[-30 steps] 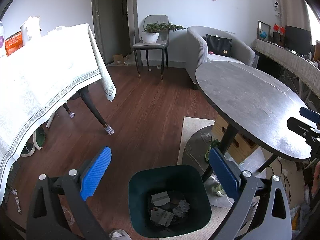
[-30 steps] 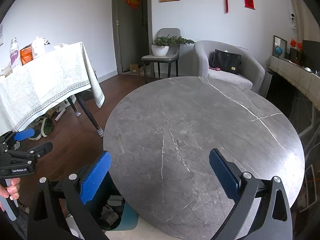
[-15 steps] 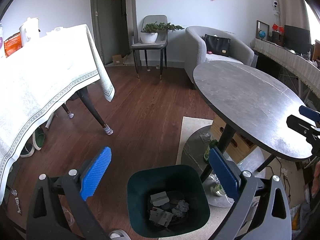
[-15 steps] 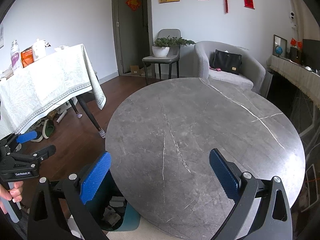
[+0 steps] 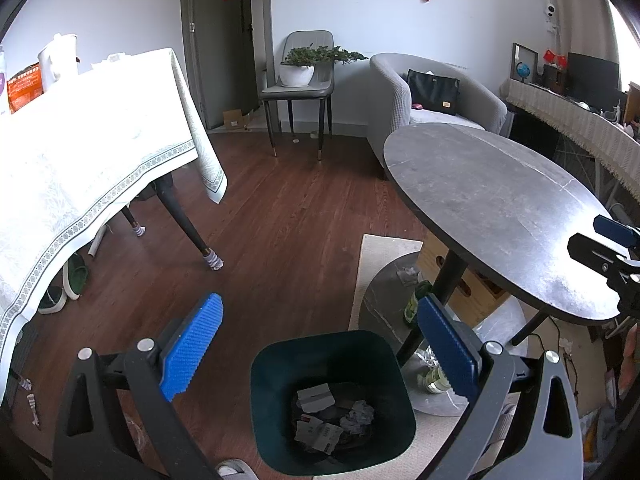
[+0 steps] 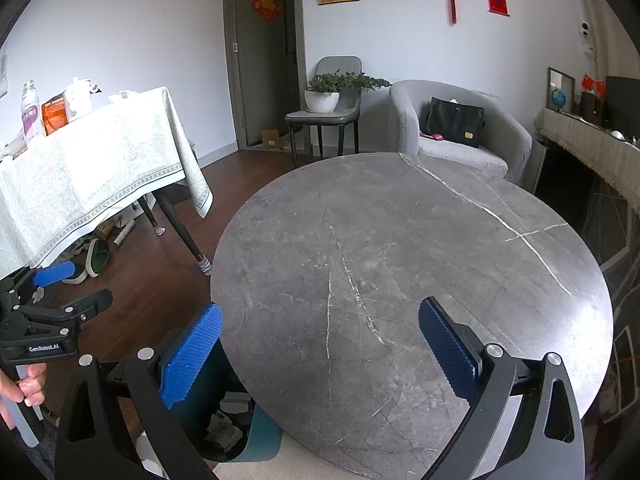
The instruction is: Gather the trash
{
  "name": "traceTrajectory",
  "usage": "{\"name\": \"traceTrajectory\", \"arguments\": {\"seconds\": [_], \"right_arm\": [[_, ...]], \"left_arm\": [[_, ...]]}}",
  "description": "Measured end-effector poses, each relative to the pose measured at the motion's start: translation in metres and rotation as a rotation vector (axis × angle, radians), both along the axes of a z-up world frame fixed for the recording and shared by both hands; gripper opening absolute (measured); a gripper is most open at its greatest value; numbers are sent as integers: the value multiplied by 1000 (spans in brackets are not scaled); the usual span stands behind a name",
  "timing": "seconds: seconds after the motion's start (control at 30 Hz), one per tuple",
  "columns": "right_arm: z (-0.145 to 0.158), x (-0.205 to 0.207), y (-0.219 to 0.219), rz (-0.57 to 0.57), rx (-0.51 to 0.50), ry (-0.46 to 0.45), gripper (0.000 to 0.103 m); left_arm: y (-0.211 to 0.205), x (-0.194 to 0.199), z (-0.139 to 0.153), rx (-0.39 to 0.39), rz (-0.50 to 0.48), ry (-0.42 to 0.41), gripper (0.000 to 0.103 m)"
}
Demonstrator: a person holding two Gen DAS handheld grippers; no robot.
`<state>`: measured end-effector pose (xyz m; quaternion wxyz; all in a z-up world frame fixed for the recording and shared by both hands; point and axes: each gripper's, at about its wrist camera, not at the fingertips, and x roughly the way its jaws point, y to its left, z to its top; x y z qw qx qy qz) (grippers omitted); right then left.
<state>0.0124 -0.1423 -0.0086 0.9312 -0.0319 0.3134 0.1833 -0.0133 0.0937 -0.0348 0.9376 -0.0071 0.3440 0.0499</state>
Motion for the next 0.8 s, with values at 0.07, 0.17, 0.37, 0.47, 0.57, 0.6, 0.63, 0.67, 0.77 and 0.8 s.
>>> {"name": "traceTrajectory", "arguments": {"seconds": [0.07, 0.17, 0.37, 0.47, 0.57, 0.6, 0.63, 0.67, 0.77, 0.8], "right_arm": [[1, -1, 0, 0, 3, -5, 99], [0, -1, 1, -2, 4, -5, 99], [-1, -1, 0, -3, 4, -4, 99], [-1, 0, 0, -4, 3, -2, 99], [0, -1, 2, -1, 1, -6, 99], [0, -1, 2, 0, 1, -6, 99], [0, -1, 2, -1, 1, -7, 99], [0, -1, 2, -2, 1, -7, 99], [0, -1, 2, -4, 1, -6, 99], [0, -1, 2, -1, 1, -6, 99]], "left_arm": [[-1, -1, 0, -1, -1, 1, 100], [-1, -1, 0, 1, -1, 0, 100], [-3, -1, 0, -3, -6, 3, 99], [-4, -1, 0, 0, -10, 1, 99], [-4, -1, -1, -1, -10, 2, 99], [-4, -1, -1, -1, -8, 4, 99], [-5, -2, -1, -2, -7, 5, 99], [-5, -1, -1, -2, -7, 6, 99], [-5, -1, -1, -1, -7, 5, 99], [-4, -1, -1, -2, -7, 6, 99]]}}
